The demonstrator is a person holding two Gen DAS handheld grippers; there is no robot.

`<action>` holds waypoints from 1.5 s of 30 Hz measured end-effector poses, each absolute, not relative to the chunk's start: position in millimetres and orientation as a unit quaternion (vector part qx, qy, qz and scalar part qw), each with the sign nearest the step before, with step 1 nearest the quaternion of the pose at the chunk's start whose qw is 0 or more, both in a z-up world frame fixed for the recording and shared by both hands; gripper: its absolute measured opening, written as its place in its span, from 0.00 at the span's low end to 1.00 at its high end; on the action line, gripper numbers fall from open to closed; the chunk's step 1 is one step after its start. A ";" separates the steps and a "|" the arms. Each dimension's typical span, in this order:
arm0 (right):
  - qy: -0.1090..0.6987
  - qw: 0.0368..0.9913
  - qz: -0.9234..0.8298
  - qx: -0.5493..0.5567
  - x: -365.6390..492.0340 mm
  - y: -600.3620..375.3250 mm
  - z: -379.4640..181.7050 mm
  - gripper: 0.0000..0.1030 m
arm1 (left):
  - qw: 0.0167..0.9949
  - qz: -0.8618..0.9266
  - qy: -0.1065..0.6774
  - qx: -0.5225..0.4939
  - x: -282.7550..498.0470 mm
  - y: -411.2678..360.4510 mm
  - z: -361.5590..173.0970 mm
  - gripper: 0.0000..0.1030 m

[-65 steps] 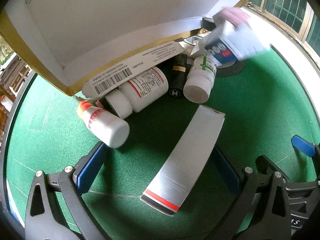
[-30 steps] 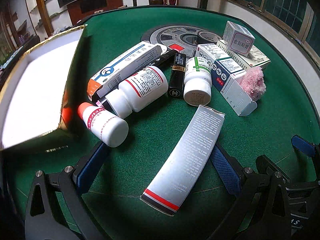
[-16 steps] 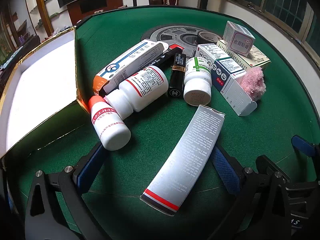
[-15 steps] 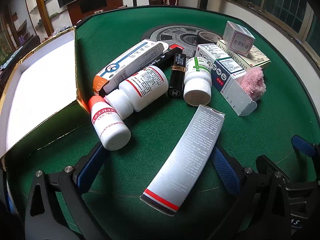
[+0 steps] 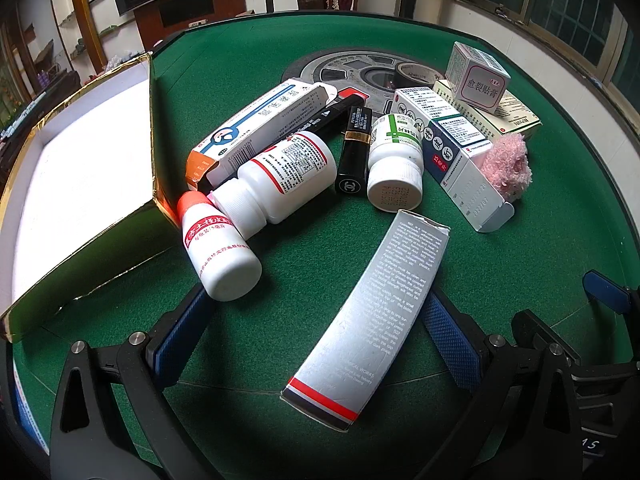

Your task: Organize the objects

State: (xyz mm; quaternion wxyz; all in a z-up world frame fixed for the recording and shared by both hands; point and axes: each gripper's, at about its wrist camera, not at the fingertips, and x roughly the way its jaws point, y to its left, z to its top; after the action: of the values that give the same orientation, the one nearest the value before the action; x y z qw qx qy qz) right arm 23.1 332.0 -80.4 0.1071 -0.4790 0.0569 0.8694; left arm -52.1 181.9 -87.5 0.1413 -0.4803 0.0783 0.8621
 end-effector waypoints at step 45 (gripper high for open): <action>0.046 -0.088 0.939 -0.330 -26.1 358.8 -4.5 0.81 | 0.351 0.791 0.186 -0.465 -47.9 186.9 -77.2 0.38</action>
State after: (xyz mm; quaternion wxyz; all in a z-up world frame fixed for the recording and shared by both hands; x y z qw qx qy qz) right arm -26.1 358.8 -4.5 -0.0875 -0.3298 0.0463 0.9389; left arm -47.9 186.9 -77.2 0.3509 -0.4647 0.1863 0.7914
